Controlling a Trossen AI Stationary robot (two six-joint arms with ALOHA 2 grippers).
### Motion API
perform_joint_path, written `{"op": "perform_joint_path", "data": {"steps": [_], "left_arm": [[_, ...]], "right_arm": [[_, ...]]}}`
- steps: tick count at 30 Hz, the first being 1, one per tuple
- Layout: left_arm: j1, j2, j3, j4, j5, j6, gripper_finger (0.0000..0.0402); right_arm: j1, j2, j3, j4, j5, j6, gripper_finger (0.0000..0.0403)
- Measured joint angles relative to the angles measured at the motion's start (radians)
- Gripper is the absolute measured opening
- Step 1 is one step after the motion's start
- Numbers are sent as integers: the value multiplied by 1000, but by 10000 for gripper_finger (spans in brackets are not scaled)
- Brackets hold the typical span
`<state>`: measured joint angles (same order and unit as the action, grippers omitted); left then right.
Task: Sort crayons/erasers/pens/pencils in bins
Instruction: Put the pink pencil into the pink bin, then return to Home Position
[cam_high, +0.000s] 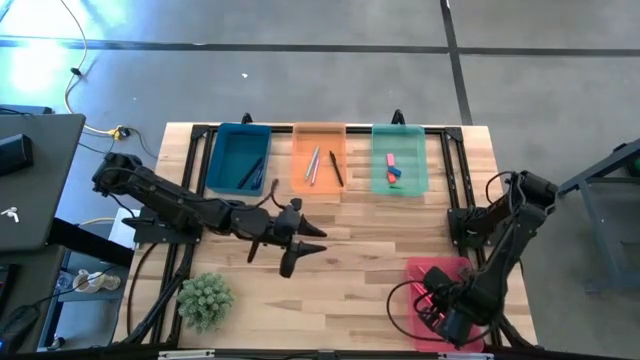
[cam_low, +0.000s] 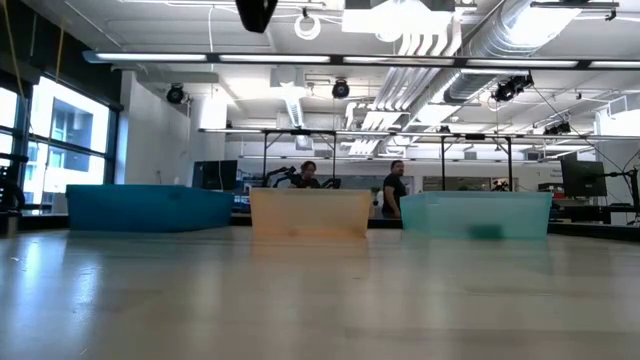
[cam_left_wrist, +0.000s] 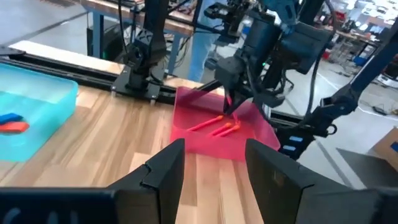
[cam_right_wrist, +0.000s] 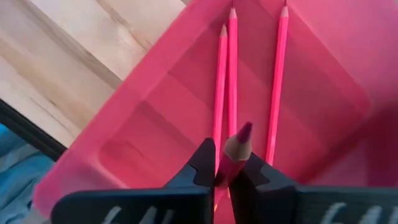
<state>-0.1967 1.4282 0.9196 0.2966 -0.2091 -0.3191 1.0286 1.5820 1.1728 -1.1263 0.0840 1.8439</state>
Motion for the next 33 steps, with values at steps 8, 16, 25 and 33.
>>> {"op": "perform_joint_path", "data": {"steps": [8,16,25,33], "left_arm": [[0,-166,1,-121,-19,0,156],[-1,-388,0,-270,-45,8,156],[-69,-602,1,-474,-73,8,156],[-251,-677,-3,-725,-293,8,156]], "right_arm": [[-1,0,-31,42,-36,12,15],[-1,0,-29,52,-55,44,112],[-1,0,74,-34,27,72,153],[-12,0,204,-83,472,14,153]]}}
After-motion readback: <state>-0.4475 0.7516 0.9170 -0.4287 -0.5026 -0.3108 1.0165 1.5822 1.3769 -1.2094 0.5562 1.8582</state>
